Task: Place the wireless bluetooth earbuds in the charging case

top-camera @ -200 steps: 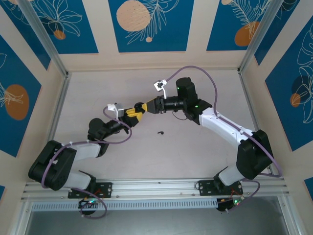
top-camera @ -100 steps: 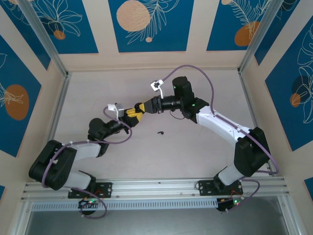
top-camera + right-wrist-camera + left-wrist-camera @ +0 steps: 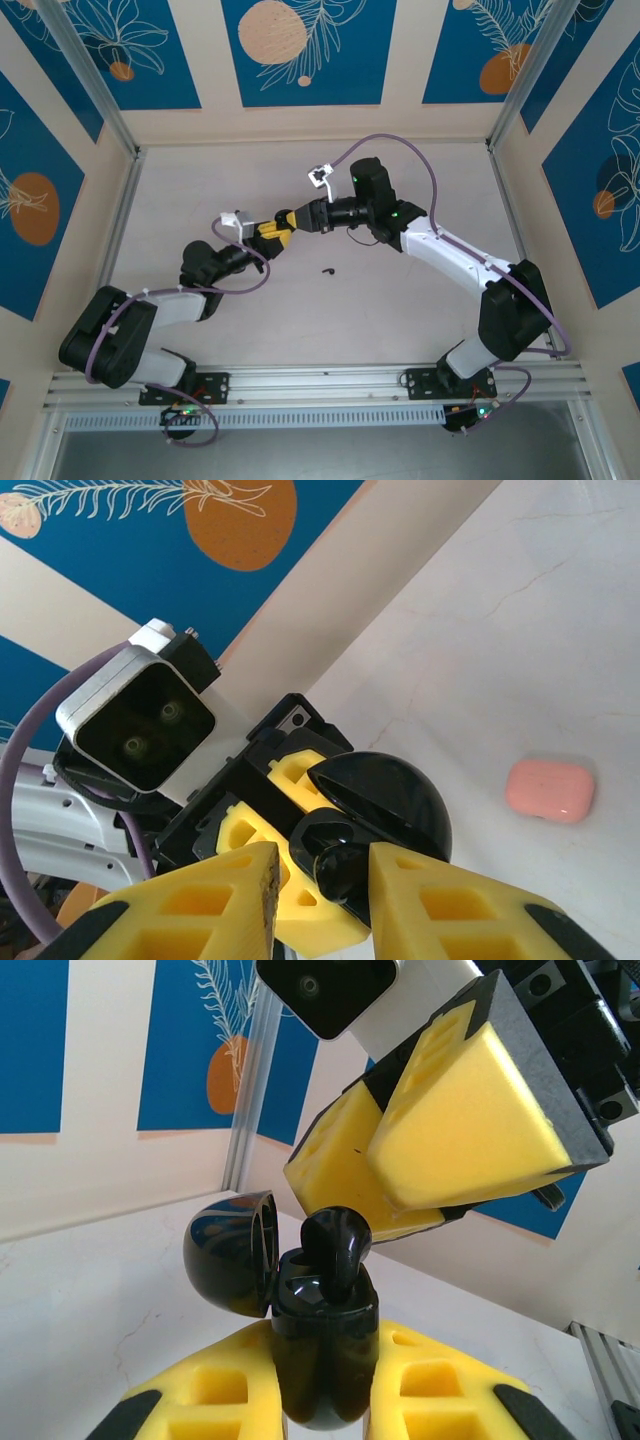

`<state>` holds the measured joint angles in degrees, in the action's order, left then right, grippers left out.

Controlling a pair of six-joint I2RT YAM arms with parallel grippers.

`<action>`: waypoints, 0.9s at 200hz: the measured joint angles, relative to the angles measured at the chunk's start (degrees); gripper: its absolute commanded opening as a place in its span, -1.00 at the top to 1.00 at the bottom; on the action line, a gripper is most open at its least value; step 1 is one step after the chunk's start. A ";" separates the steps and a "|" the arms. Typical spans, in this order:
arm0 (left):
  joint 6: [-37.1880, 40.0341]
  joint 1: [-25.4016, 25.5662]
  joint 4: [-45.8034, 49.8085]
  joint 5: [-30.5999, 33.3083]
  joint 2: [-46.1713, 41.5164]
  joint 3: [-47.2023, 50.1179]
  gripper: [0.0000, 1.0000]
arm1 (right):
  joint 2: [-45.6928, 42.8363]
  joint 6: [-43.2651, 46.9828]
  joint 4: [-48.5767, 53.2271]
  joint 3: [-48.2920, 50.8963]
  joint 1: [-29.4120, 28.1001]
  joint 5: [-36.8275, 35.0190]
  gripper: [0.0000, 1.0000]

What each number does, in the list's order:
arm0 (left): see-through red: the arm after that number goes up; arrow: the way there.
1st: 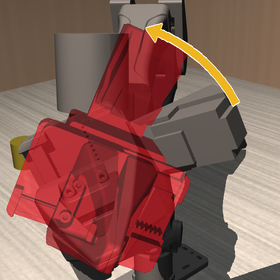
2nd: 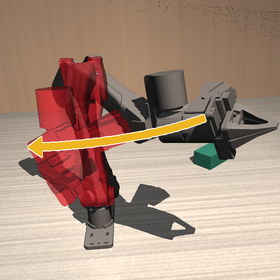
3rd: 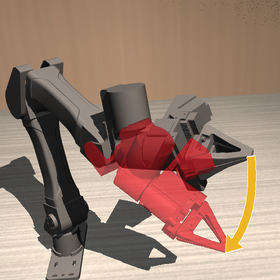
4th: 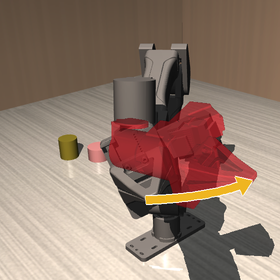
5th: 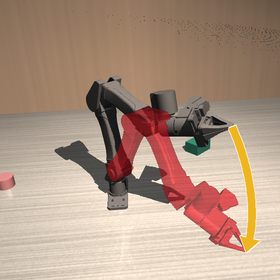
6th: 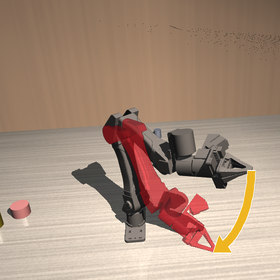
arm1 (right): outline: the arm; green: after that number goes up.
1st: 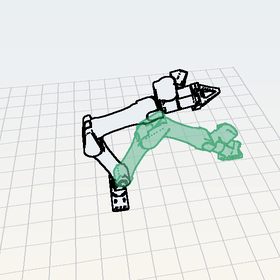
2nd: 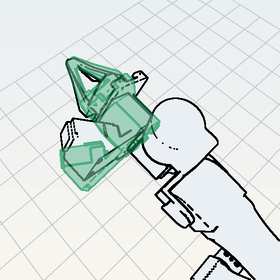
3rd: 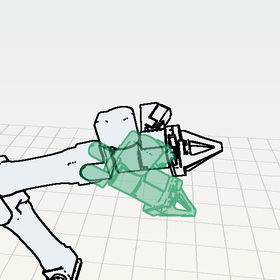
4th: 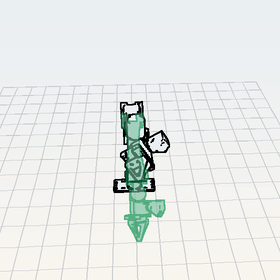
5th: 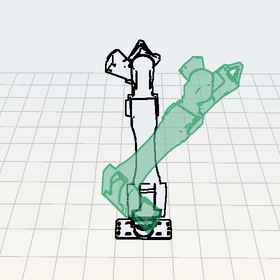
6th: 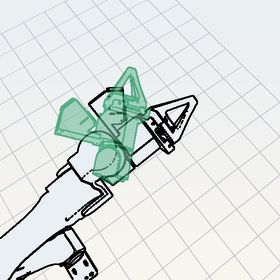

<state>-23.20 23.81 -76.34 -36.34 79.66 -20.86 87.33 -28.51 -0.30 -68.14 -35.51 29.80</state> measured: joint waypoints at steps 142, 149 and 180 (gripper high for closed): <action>7.43 0.00 8.37 4.33 -3.87 -0.11 1.00 | 0.00 -4.07 1.18 0.15 -2.05 -6.19 0.60; 7.82 0.00 8.70 4.46 -4.13 -0.11 1.00 | 0.00 -4.15 1.14 0.15 -2.14 -6.34 0.60; 9.33 0.00 10.51 5.14 -4.98 -0.20 1.00 | 0.00 -4.74 0.98 0.15 -2.56 -7.26 0.61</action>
<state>-13.87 23.81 -65.82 -31.20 74.67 -21.06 87.33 -33.26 0.69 -67.99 -38.06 22.55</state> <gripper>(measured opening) 0.173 0.200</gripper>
